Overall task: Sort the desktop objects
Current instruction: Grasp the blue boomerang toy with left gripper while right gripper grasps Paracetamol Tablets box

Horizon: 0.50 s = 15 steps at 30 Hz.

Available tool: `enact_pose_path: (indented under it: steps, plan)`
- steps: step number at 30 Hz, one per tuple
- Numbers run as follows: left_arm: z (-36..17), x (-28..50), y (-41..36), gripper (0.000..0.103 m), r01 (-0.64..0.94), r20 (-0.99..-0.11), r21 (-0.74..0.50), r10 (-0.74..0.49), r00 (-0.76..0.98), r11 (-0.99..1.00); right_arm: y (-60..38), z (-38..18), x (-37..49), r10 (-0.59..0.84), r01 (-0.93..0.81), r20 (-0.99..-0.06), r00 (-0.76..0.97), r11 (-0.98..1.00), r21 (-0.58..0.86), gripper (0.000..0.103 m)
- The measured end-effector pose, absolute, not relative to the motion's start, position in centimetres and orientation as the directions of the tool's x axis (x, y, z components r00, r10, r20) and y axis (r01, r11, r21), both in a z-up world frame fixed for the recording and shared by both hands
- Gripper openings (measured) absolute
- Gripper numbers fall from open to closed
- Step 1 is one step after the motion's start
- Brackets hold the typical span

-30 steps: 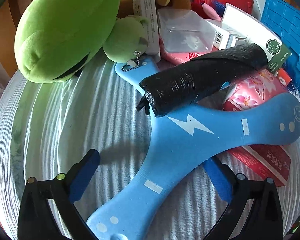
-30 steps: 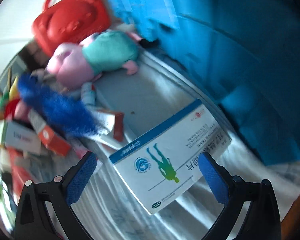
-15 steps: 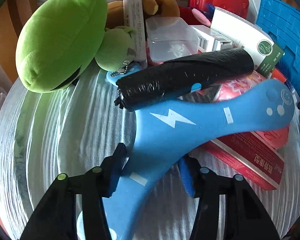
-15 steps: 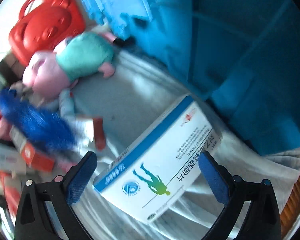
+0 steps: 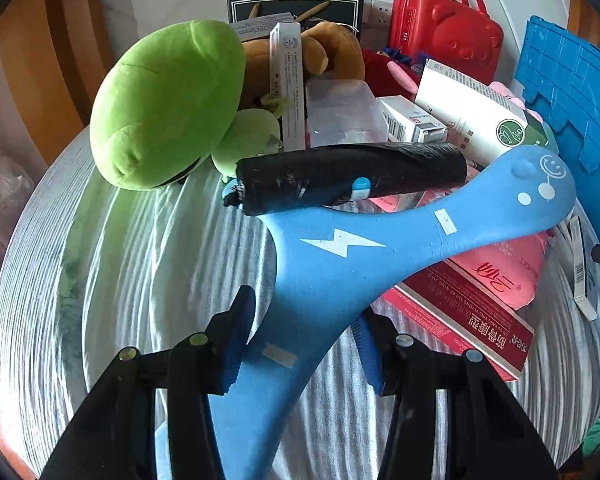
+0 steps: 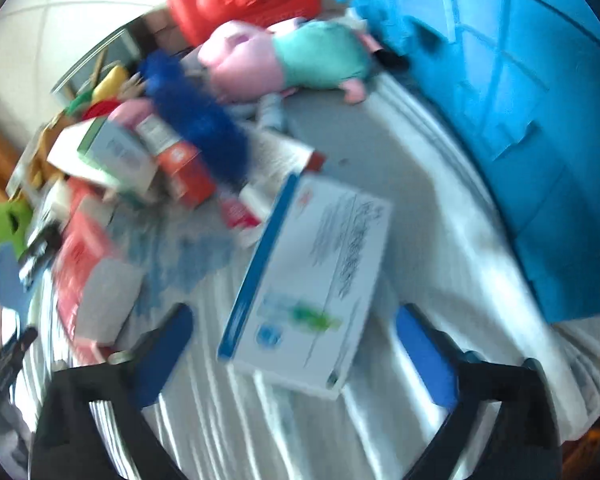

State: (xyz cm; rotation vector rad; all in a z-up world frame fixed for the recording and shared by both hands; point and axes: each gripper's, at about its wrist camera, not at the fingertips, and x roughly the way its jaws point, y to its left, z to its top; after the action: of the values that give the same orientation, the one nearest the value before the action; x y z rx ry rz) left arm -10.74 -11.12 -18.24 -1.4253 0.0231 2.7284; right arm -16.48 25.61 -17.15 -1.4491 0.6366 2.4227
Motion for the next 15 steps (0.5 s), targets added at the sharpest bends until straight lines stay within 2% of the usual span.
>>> enact_pose_path:
  steps: [8,10,11,15]
  plan:
    - [-19.9,-13.1,-10.3,0.047,-0.055,-0.836,-0.072,0.09,-0.541,-0.996,27.0,-20.5,-20.2,-0.042,-0.448,-0.916,-0.398,-0.863,0.234,0.102]
    - [-19.8,-13.4,-10.1,0.047,-0.052,-0.835,-0.065,0.083,-0.544,-0.997,26.8,-20.9,-20.9,-0.028,-0.437,-0.926,-0.377,-0.876,0.204,0.095]
    - [-19.2,-13.6,-9.6,0.046,-0.054,-0.832,-0.056,0.076,-0.549,-0.997,26.4,-20.7,-21.1,0.008,-0.42,-0.931,-0.366,-0.893,0.158,0.08]
    - [-17.1,-12.0,-9.6,0.041,-0.055,-0.809,-0.044,0.068,-0.584,-0.998,25.1,-18.7,-20.5,0.005,-0.335,-0.912,-0.409,-0.931,0.145,0.08]
